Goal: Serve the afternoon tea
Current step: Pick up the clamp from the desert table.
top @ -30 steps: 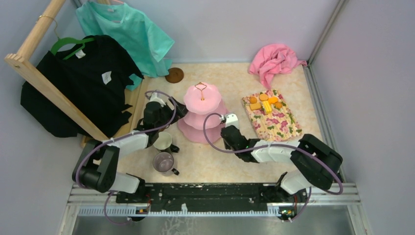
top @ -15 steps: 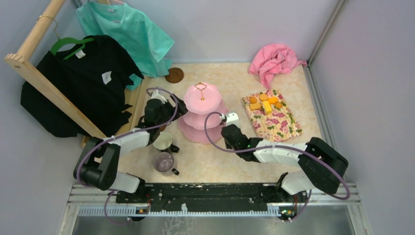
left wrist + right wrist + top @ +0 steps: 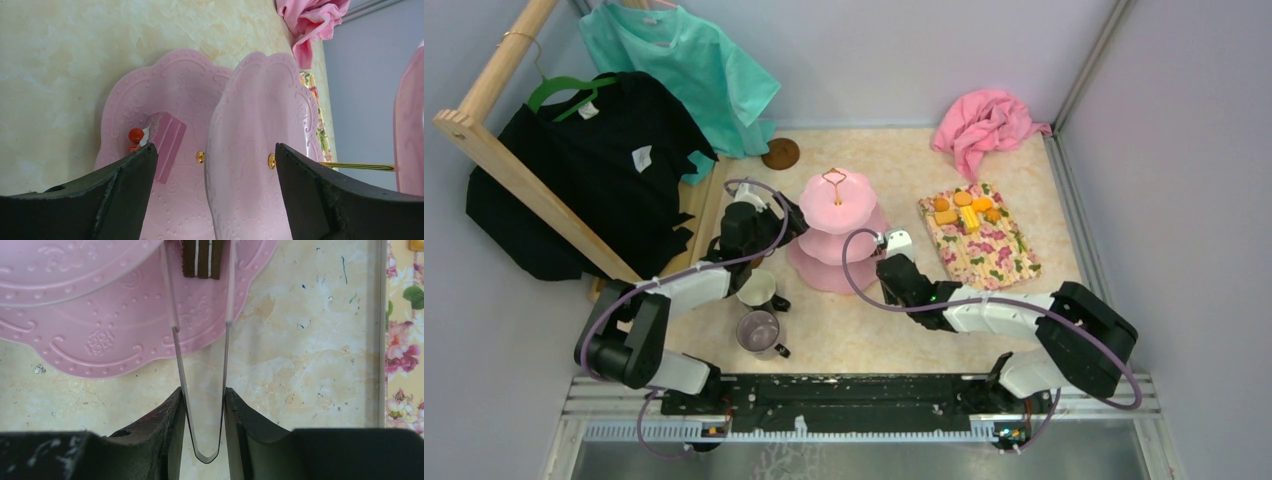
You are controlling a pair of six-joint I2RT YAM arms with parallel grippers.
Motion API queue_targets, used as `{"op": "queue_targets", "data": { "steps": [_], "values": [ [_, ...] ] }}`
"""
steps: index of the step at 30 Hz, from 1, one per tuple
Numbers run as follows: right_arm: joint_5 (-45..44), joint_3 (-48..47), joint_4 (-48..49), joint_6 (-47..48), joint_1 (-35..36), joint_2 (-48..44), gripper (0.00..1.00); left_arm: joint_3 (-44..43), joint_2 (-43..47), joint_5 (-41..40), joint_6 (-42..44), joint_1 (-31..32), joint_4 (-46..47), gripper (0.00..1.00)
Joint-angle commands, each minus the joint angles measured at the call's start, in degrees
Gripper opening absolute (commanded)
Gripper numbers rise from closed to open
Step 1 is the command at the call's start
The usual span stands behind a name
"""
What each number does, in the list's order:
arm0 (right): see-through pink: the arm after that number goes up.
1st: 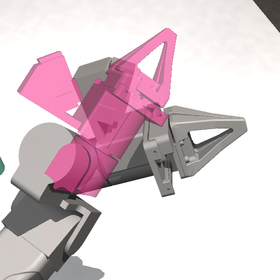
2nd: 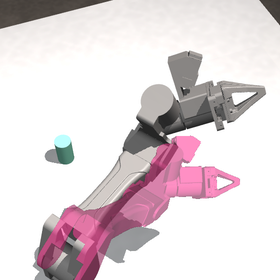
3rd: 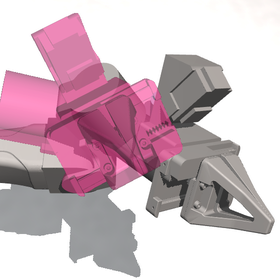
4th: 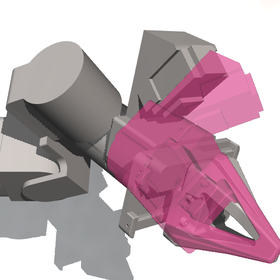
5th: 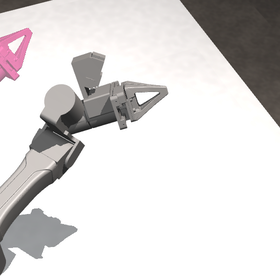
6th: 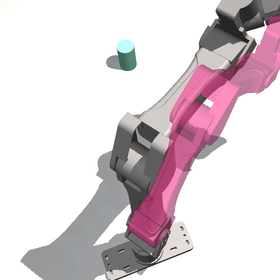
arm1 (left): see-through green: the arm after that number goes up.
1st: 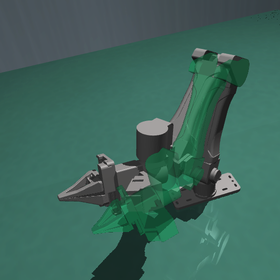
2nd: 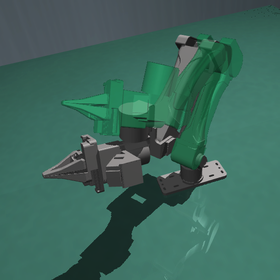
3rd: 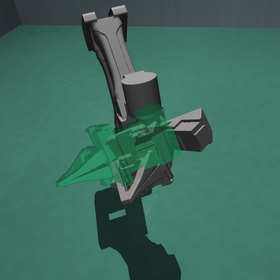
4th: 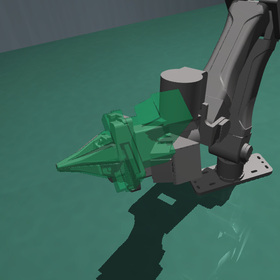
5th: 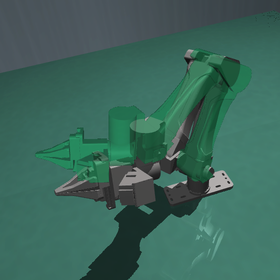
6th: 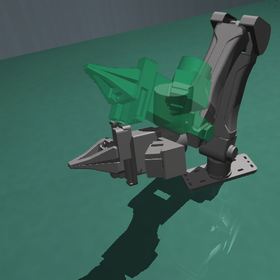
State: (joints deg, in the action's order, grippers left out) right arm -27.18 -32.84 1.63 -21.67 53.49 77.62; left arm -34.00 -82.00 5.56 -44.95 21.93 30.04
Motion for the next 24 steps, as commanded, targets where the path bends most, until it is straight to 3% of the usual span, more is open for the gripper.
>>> {"op": "queue_targets", "data": {
  "steps": [1,24],
  "values": [
    [0.04,-2.29,1.63,-0.56,0.65,-1.82,0.33,-1.64,-0.05,0.07,0.48,0.46,1.27,0.92],
    [-0.06,-0.44,-2.55,-1.11,0.74,-8.5,0.29,-3.09,-0.23,-1.38,0.65,1.38,-0.4,0.91]
  ]
}}
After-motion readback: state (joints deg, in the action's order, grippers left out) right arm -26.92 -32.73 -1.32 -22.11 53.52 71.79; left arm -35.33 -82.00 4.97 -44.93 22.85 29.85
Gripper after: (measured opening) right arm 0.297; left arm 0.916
